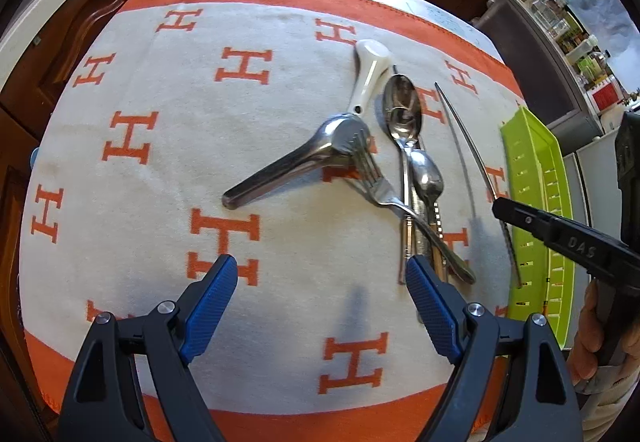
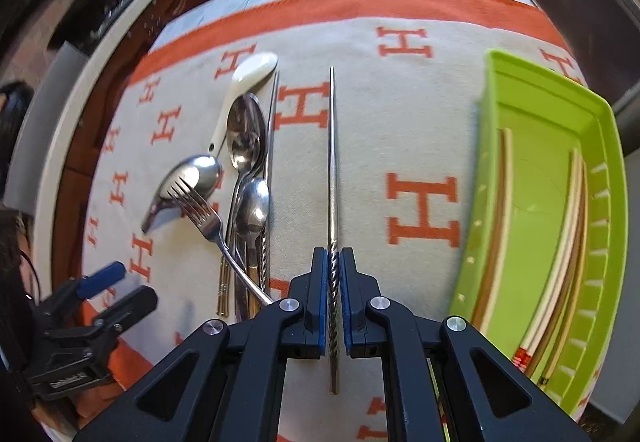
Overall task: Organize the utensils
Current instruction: 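Grasp a metal chopstick from the cutlery pile with the right tool and carry it over the tray, then release the metal chopstick into the tray while the left tool grasps a fork, then carry the fork into the green tray and open the left tool, then grasp a metal spoon with the right tool while the left tool grasps a metal utensil, then carry the spoon over the tray with the right tool while the left tool carries its utensil, then open both tools to drop the spoons into the green tray and withdraw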
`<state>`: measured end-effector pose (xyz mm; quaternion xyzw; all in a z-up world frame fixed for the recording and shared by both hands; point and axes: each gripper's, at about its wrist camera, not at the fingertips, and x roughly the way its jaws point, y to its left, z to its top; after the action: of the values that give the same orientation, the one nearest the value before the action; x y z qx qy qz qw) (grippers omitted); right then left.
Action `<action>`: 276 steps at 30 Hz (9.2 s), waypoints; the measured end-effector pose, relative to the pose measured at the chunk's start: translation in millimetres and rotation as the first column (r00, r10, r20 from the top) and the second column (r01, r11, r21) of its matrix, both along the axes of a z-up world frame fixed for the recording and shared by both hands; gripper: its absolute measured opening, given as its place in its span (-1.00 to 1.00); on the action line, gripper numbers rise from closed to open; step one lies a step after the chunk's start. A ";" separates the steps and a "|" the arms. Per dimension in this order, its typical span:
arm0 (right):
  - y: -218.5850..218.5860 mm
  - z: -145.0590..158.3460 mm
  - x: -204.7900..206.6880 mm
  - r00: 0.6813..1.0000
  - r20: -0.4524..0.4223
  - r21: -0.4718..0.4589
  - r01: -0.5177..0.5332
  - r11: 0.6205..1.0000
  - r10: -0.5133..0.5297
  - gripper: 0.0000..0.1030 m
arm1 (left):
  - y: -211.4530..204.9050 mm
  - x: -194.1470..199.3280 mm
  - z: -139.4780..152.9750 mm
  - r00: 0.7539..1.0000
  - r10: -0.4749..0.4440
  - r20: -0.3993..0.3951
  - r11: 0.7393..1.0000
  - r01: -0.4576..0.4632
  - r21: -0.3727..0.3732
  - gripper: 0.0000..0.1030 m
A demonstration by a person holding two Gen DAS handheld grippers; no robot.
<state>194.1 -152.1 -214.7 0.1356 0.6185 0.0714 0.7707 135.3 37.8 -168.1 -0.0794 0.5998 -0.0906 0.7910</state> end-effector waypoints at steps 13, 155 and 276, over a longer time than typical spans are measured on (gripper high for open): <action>-112.6 74.3 -87.5 0.958 0.148 0.088 0.234 0.968 -0.245 -0.89 | -21.5 45.7 -18.5 0.993 0.076 -0.092 0.975 -0.093 -0.201 0.36; 24.6 -12.3 24.2 0.997 -0.065 0.191 0.046 0.981 -0.035 -0.28 | -27.0 87.0 -25.2 0.932 -0.359 0.055 0.929 0.363 -0.070 -0.92; -32.1 57.4 -83.8 0.989 0.133 0.093 0.051 0.994 -0.064 -0.30 | -31.7 -9.0 33.0 0.994 0.013 0.104 0.999 -0.010 -0.034 0.64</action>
<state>110.3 -184.2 -157.3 0.1825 0.5567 0.0858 0.8058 126.3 6.1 -135.1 -0.0910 0.5556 -0.1001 0.8204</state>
